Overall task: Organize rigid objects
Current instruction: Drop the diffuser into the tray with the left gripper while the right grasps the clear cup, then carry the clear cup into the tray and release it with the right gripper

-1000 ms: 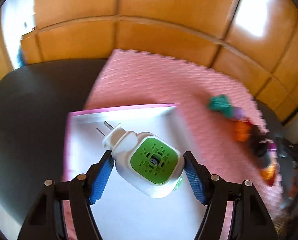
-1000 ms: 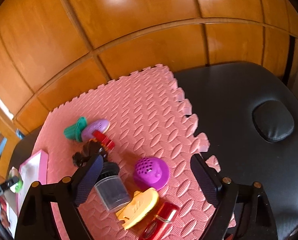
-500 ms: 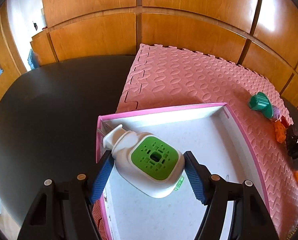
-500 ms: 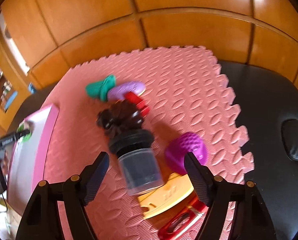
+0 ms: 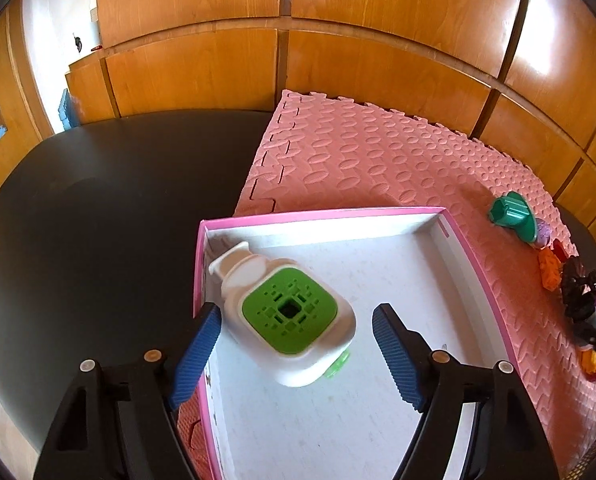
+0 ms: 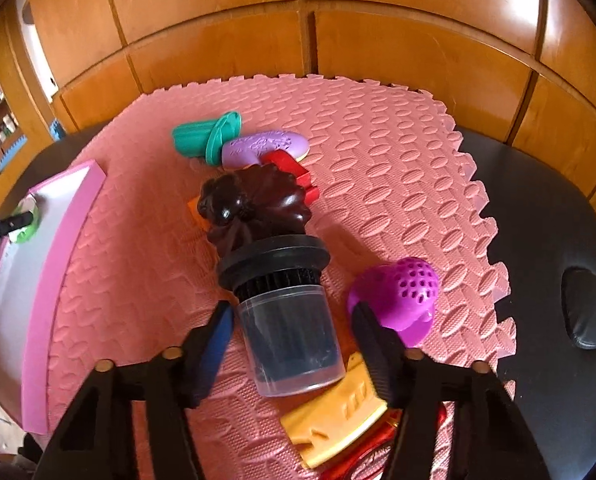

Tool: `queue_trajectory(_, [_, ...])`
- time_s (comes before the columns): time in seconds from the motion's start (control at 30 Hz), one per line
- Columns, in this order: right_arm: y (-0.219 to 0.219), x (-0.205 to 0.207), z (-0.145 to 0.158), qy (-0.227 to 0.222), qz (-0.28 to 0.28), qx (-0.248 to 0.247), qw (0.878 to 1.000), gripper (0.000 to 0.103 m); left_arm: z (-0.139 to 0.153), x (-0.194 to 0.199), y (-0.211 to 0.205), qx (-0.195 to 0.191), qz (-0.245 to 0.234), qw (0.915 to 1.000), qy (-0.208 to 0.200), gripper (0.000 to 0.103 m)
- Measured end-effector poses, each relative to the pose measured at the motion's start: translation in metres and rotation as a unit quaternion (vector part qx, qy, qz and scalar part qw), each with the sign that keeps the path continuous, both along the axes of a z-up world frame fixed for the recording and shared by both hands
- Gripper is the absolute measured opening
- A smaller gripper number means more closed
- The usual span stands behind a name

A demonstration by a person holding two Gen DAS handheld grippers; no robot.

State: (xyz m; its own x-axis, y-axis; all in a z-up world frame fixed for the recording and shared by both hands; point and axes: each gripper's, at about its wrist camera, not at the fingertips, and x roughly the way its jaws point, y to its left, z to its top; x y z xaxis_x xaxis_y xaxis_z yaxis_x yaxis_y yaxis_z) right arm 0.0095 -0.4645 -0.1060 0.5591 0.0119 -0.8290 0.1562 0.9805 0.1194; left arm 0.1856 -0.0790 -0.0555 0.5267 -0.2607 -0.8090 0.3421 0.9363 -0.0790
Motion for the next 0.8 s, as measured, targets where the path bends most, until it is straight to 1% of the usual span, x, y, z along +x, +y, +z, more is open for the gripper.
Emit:
queue_trajectory(0.03, [0.002, 0.002, -0.002, 0.005, 0.003, -0.003, 1.0, 0.045, 0.001, -0.001, 0.001, -0.003, 0.0, 1.0, 0.0, 0.08])
queue_trajectory(0.07, [0.004, 0.004, -0.005, 0.01, 0.007, -0.007, 1.0, 0.043, 0.001, -0.003, 0.002, -0.007, 0.001, 1.0, 0.0, 0.08])
queue_trajectory(0.13, [0.007, 0.005, -0.007, 0.012, 0.006, -0.016, 1.0, 0.043, 0.003, -0.006, 0.002, -0.01, 0.0, 1.0, -0.001, 0.082])
queue_trajectory(0.23, [0.006, 0.004, -0.008, 0.009, 0.0, -0.01, 1.0, 0.043, 0.005, -0.012, 0.004, -0.014, -0.002, 0.9999, -0.005, 0.084])
queue_trajectory(0.5, [0.009, 0.003, -0.008, 0.006, 0.002, -0.016, 1.0, 0.046, 0.012, -0.026, 0.013, -0.028, -0.012, 0.9995, -0.007, 0.085])
queue_trajectory(0.53, [0.009, 0.003, -0.008, 0.005, 0.003, -0.017, 1.0, 0.046, 0.013, -0.029, 0.013, -0.025, -0.01, 0.9996, -0.011, 0.091])
queue_trajectory(0.6, [0.011, 0.002, -0.008, 0.004, 0.007, -0.024, 1.0, 0.046, 0.016, -0.035, 0.017, -0.018, 0.0, 0.9995, -0.026, 0.098])
queue_trajectory(0.7, [0.013, 0.002, -0.008, 0.0, 0.013, -0.033, 0.999, 0.046, 0.017, -0.04, 0.024, -0.022, 0.005, 0.9995, -0.024, 0.098])
queue_trajectory(0.8, [0.014, 0.001, -0.007, 0.0, 0.013, -0.038, 0.999, 0.044, 0.018, -0.046, 0.034, -0.027, 0.023, 0.9992, -0.019, 0.098])
